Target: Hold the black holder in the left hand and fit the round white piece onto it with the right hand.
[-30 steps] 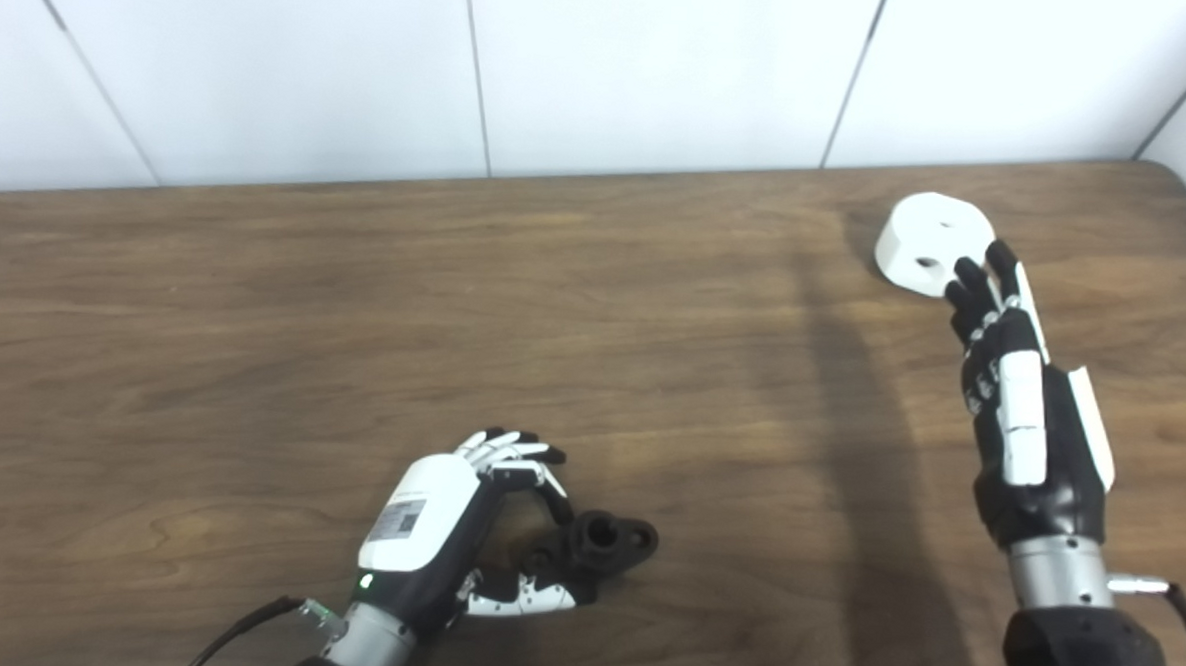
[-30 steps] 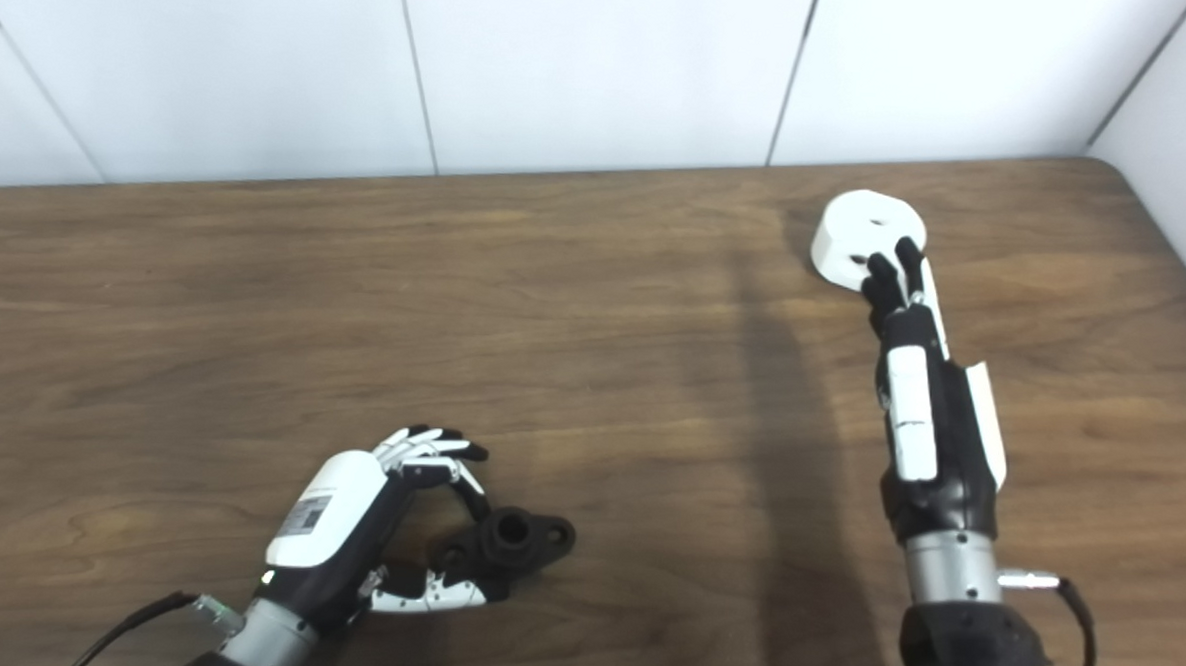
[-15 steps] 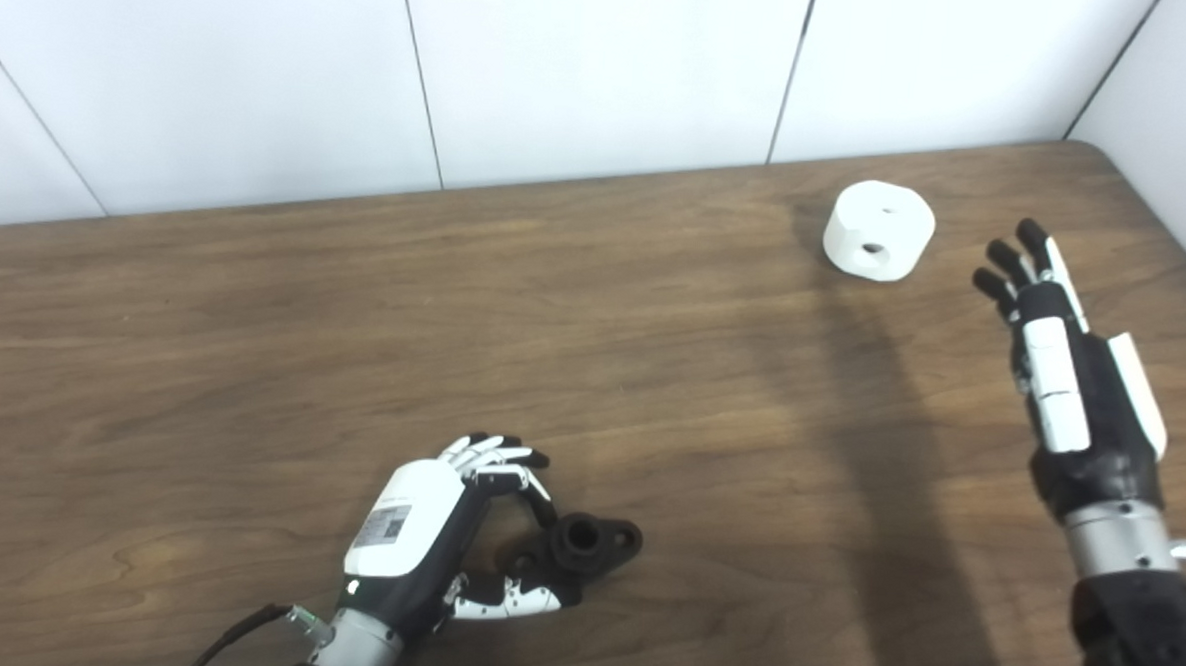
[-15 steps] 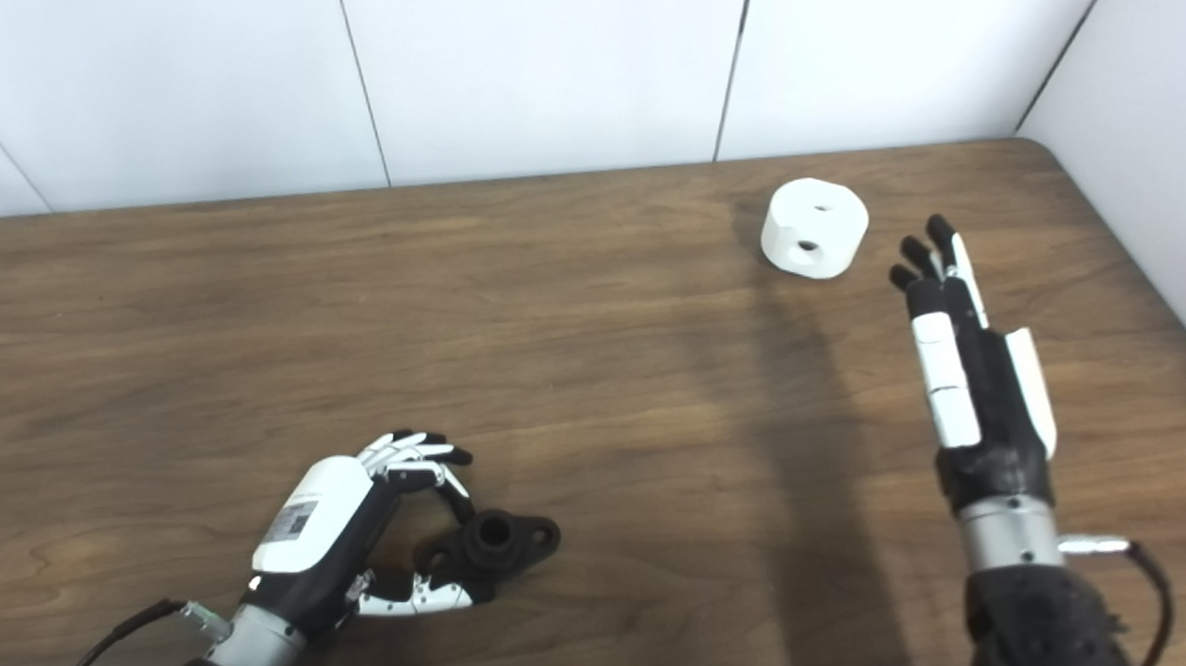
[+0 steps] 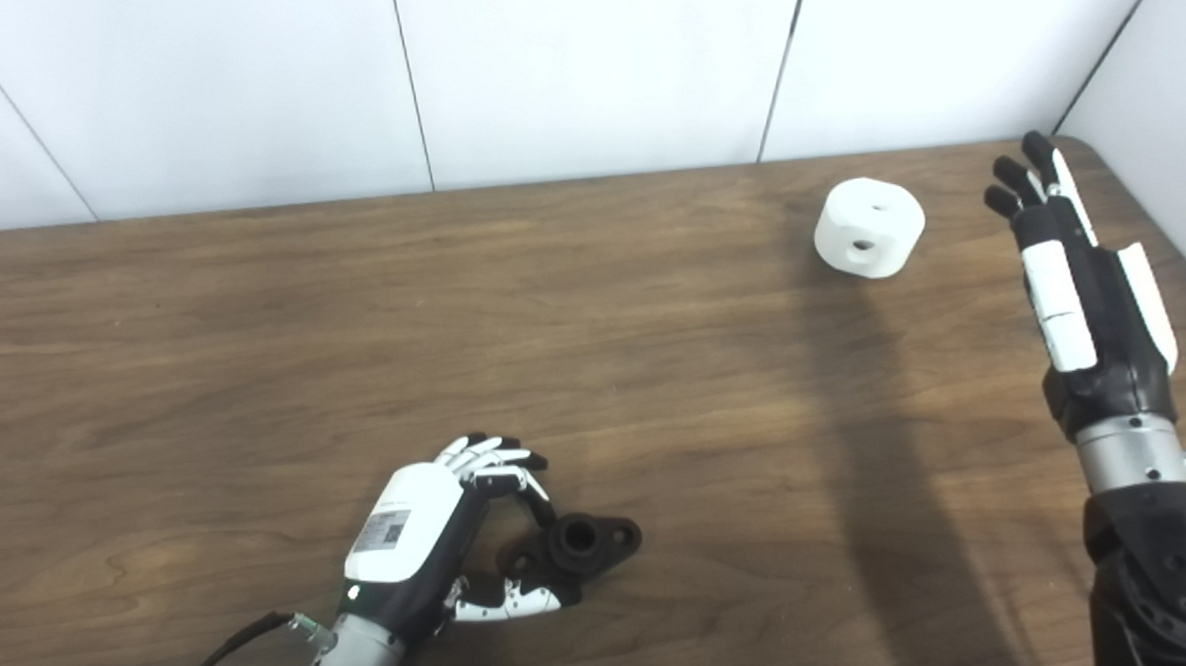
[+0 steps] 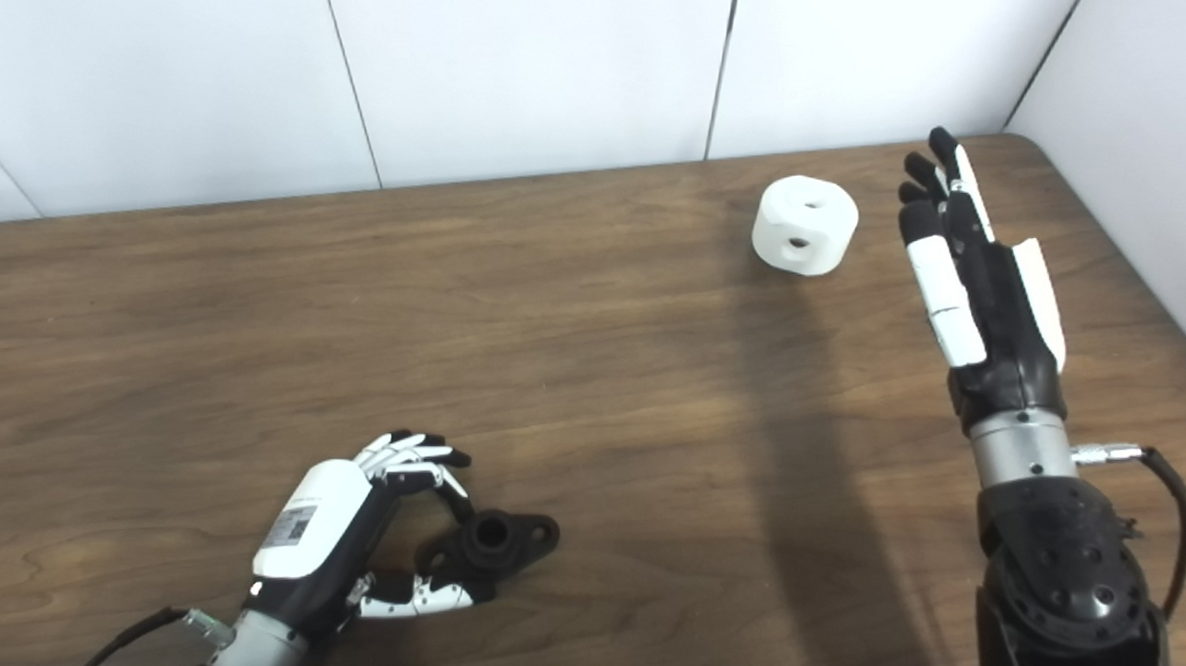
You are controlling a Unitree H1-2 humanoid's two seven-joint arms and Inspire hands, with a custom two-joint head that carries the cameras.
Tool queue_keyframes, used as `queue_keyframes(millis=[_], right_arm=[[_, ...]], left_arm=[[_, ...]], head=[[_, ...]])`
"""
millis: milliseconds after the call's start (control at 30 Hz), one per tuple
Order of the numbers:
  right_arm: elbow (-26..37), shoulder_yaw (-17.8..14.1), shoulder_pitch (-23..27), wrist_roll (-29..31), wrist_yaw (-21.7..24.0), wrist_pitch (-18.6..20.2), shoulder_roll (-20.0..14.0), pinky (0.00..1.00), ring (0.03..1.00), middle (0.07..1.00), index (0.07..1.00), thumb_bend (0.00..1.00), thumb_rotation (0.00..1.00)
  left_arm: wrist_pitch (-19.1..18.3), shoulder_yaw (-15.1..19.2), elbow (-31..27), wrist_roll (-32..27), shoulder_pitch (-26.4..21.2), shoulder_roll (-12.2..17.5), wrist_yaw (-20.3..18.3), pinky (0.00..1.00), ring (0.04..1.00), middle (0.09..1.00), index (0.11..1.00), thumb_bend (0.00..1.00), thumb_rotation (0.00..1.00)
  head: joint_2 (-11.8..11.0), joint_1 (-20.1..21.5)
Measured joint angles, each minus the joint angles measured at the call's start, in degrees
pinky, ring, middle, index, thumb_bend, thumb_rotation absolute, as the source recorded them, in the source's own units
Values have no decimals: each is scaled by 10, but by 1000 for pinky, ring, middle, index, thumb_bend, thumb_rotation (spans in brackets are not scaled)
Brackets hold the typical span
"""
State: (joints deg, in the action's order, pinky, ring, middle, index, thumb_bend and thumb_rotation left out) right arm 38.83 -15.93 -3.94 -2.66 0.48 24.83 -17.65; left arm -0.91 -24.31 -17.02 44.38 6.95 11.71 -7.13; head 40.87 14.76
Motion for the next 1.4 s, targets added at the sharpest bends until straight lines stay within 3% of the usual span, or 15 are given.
queue_keyframes(millis=[200, 367, 600, 767, 1067, 1233, 1400], right_arm=[[-8, 21, 5, -39, 7, 2, -9, 999, 944, 935, 975, 559, 992], [-40, 38, 16, -82, 16, 1, -36, 908, 898, 921, 958, 584, 940], [-79, 73, 68, -146, 33, 17, -41, 904, 909, 910, 944, 553, 886], [-116, 79, 100, -176, 50, 20, -55, 856, 891, 912, 945, 549, 862], [-184, 77, 141, -188, 64, 22, -61, 859, 888, 915, 942, 587, 764], [-227, 79, 177, -194, 66, 22, -86, 840, 875, 903, 929, 602, 694], [-273, 106, 207, -221, 78, 22, -125, 839, 902, 921, 934, 652, 659]], left_arm=[[5, 0, 6, 1, -1, -1, 8, 887, 856, 775, 487, 520, 47], [10, 1, 9, 1, -1, 0, 11, 892, 859, 777, 487, 520, 47], [18, 8, 11, -5, 0, 1, 13, 891, 858, 776, 487, 519, 46], [20, 9, 11, -6, -1, 4, 11, 882, 857, 776, 487, 519, 46], [23, 10, 9, -6, -1, 10, 9, 877, 853, 771, 487, 519, 46], [25, 11, 10, -6, -1, 11, 9, 874, 852, 770, 487, 519, 47], [27, 11, 10, -6, 0, 11, 9, 878, 853, 769, 487, 520, 47]], head=[[-19, 9], [-23, 26], [-30, 64], [-33, 81], [-40, 81], [-46, 81], [-49, 80]])
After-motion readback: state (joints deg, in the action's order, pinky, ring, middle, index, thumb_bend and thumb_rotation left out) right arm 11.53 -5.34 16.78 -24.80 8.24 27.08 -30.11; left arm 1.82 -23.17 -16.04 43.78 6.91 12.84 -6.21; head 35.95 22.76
